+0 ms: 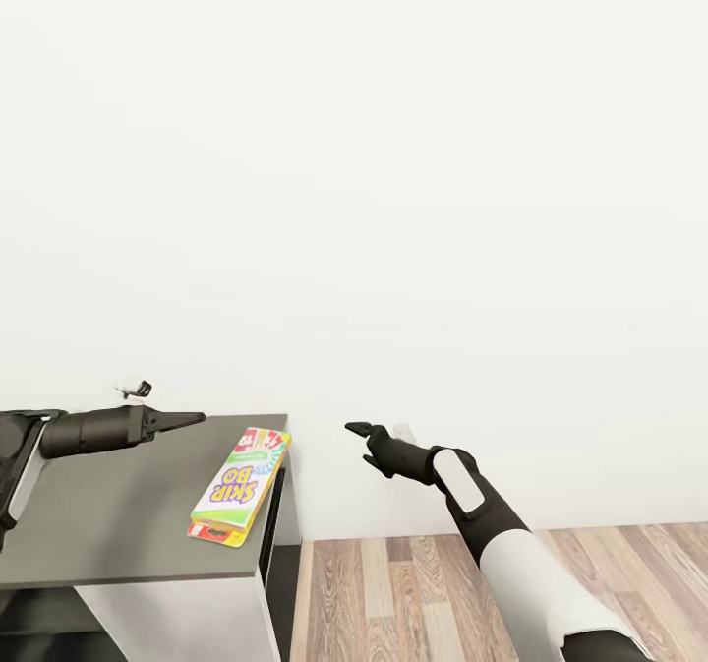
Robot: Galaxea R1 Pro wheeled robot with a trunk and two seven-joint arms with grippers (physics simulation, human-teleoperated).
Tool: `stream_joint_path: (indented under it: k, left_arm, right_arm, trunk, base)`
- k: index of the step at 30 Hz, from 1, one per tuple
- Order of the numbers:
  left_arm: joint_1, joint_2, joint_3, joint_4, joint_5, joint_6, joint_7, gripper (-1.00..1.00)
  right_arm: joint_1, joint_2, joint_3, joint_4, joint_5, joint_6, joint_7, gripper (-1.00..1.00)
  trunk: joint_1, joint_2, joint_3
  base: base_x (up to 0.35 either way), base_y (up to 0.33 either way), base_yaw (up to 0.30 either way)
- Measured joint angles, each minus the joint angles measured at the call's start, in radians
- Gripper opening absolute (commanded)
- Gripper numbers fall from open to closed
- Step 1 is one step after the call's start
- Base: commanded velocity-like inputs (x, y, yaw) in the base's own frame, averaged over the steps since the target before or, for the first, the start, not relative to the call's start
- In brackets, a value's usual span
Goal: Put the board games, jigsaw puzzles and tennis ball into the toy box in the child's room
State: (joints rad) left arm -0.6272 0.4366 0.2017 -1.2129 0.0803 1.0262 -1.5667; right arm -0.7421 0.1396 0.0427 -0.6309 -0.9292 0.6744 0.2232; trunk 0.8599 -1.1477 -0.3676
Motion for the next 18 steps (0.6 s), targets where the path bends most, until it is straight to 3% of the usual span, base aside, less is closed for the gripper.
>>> stream_joint_path:
  k: [6,18]
  left_arm:
    - [0.001,-0.001,-0.001,-0.002,0.0,0.0,0.0,1.0]
    - [0.002,0.0,-0.001,-0.002,0.0,-0.003,0.0,1.0]
  right_arm:
    - [0.0,-0.003,0.004,-0.001,0.01,-0.003,0.106,1.0]
    - [0.002,-0.006,0.004,-0.001,0.014,-0.004,0.133,1.0]
  trunk:
    - [0.023,-0.042,-0.019]
    - [0.069,-0.126,-0.056]
  base:
    - [0.0,0.0,0.0]
    - [0.0,0.0,0.0]
